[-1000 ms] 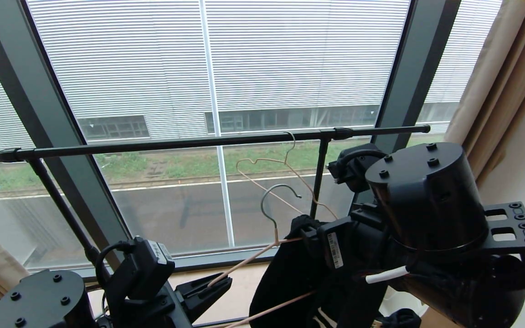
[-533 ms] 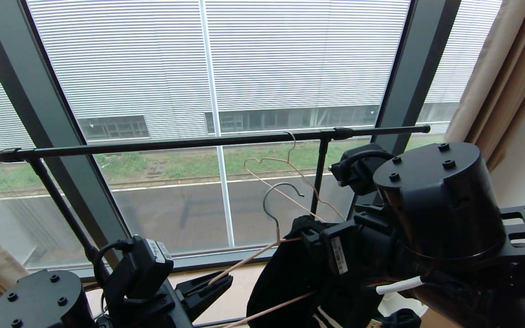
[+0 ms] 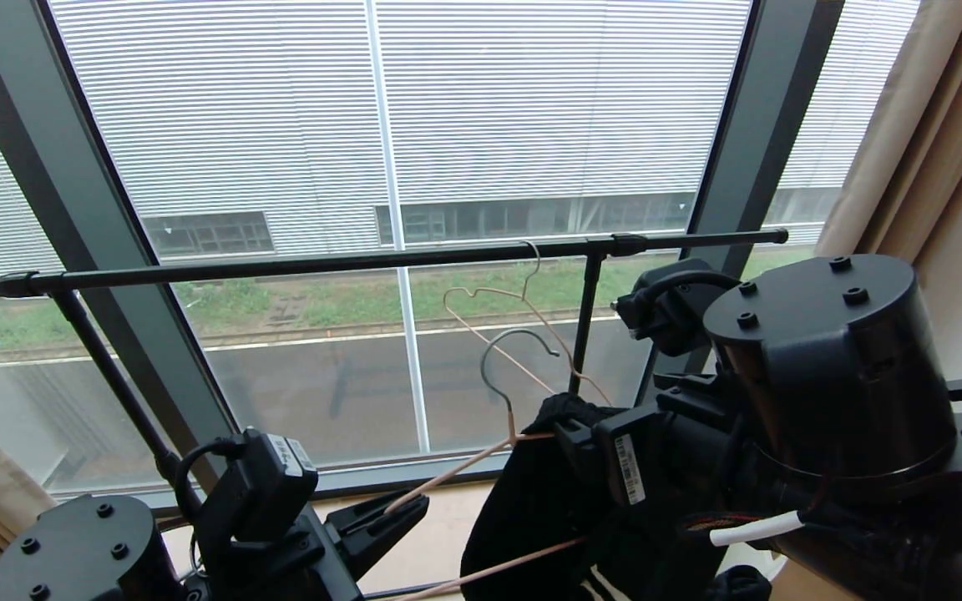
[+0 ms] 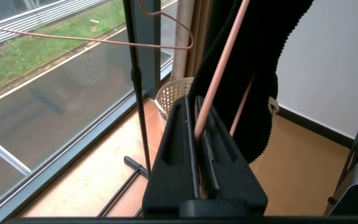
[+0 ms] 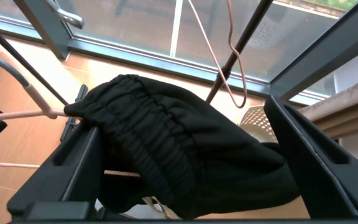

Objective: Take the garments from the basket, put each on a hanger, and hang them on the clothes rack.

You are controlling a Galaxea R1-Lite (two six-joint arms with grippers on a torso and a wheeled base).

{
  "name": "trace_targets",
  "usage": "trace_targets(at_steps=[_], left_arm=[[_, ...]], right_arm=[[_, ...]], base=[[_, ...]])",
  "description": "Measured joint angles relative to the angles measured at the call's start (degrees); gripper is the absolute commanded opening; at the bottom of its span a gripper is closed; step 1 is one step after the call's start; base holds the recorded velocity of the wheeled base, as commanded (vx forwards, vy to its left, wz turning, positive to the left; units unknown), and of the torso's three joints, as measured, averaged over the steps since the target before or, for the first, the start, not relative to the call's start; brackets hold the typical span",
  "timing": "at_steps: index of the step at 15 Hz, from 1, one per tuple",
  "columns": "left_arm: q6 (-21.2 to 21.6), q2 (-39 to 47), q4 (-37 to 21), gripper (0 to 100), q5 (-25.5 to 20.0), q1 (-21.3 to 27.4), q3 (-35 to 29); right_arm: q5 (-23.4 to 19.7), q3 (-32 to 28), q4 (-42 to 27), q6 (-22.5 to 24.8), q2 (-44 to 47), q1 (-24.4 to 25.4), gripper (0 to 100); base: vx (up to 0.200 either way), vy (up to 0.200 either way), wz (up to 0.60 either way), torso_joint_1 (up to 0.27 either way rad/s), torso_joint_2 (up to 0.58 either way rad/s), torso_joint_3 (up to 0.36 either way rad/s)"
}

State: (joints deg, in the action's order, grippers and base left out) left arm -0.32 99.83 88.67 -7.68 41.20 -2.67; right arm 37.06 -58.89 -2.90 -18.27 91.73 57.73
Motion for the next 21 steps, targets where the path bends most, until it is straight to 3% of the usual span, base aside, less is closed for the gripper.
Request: trace_targets(at_steps=[6, 12, 21], left_arm=[[0.0, 0.22, 1.27, 0, 0.02, -0.99, -0.07], [-0.04, 0.23, 1.35, 0, 0.05, -1.4, -0.13], [0.05, 0.28, 1.05, 0, 0.1, -1.49, -0.22]], right_arm=[[-0.02, 0.1, 0.01, 0.1, -0.65, -0.02, 100], [-0.06, -0.11, -0.02, 3.44, -2.01, 0.21, 100], [-0.02, -0.04, -2.13, 4.6, -3.62, 3.17, 100]], base=[[0.0, 0.0, 0.0, 0.0, 0.0, 0.0], [0.0, 0.0, 0.0, 0.0, 0.0, 0.0], [0.0, 0.0, 0.0, 0.0, 0.0, 0.0]])
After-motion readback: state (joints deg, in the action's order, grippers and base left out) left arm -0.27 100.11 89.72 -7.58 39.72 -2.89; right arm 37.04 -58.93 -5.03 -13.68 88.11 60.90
